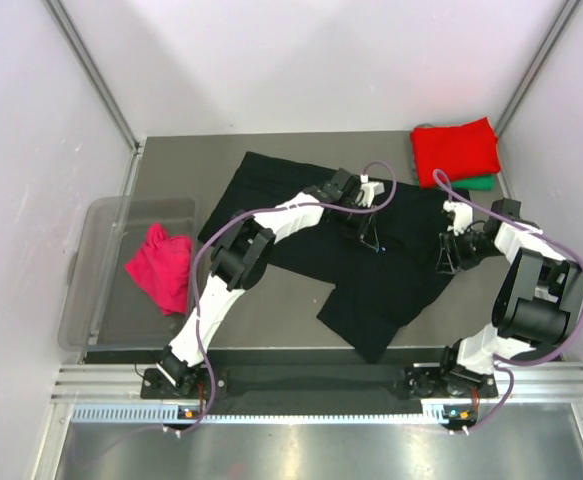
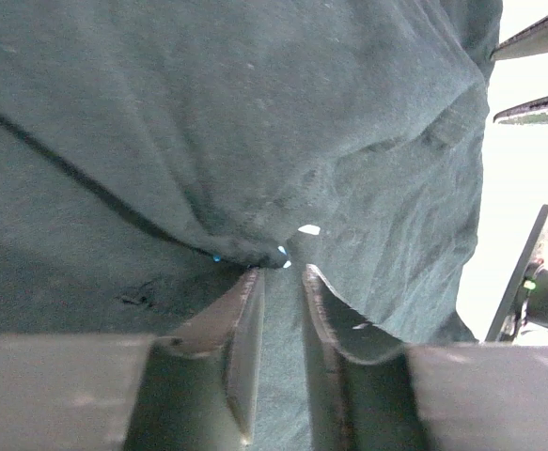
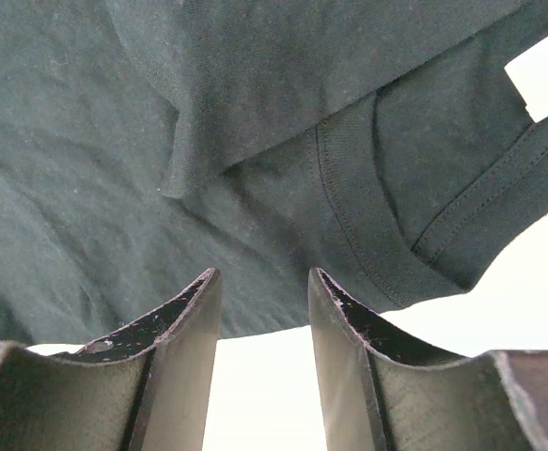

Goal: Fold and stack the t-shirts
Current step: Fold the tshirt

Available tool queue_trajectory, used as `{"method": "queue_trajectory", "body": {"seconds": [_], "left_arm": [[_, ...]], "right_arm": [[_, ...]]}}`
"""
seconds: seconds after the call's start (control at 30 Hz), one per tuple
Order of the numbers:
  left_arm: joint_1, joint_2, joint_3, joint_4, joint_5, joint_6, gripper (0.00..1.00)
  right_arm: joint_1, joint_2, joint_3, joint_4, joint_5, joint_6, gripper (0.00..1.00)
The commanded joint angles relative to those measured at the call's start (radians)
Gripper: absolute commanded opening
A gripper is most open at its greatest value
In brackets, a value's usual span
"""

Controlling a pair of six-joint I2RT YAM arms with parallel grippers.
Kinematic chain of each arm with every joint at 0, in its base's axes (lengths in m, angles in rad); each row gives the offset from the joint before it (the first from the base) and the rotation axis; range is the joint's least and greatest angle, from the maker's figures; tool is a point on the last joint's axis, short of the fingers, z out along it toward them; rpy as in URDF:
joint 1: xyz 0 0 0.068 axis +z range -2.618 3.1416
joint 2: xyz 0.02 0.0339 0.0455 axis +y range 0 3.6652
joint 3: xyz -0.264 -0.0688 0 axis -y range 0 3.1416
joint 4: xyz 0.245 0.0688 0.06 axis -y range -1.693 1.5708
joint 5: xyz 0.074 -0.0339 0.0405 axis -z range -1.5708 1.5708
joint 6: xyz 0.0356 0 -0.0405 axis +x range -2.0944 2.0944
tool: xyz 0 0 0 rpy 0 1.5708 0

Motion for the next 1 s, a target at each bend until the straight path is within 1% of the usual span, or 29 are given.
{"method": "queue_trajectory", "body": {"seconds": [0.0,0.1,0.13,0.47,0.73,0.8,0.83,0.87,0.9,0.93,0.97], "left_arm": [[-0.002,0.001,0.033,0.011,-0.002,0.017,0.19],[-0.002,-0.019,0.022,0.009,0.003,0.023,0.03],[-0.002,-0.025,0.019,0.008,0.001,0.028,0.0],[0.003,-0.12,-0.016,-0.014,-0.017,0.075,0.0],[0.014,-0.154,-0.051,-0.014,-0.017,0.083,0.0],[0.014,-0.163,-0.064,-0.017,-0.035,0.082,0.0],[0.015,-0.163,-0.064,-0.025,-0.04,0.086,0.04],[0.015,-0.156,-0.061,-0.034,-0.045,0.088,0.13],[0.015,-0.151,-0.047,-0.041,-0.06,0.089,0.18],[0.015,-0.145,-0.039,-0.049,-0.072,0.098,0.25],[0.015,-0.134,-0.033,-0.061,-0.083,0.1,0.29]], "right_arm": [[-0.009,-0.012,0.026,0.012,-0.03,-0.001,0.43],[-0.009,-0.009,0.028,0.012,-0.029,-0.001,0.43],[-0.009,-0.007,0.028,0.012,-0.027,0.001,0.43],[-0.009,-0.018,0.026,0.015,-0.052,0.008,0.43],[-0.009,0.007,0.044,0.011,-0.053,0.015,0.42],[-0.009,0.014,0.051,0.014,-0.05,0.019,0.42],[-0.009,0.017,0.054,0.012,-0.047,0.019,0.42],[-0.009,0.019,0.054,0.014,-0.046,0.021,0.42],[-0.009,0.019,0.055,0.014,-0.047,0.021,0.42],[-0.009,0.019,0.057,0.015,-0.05,0.024,0.42],[-0.009,0.02,0.057,0.015,-0.052,0.024,0.42]]}}
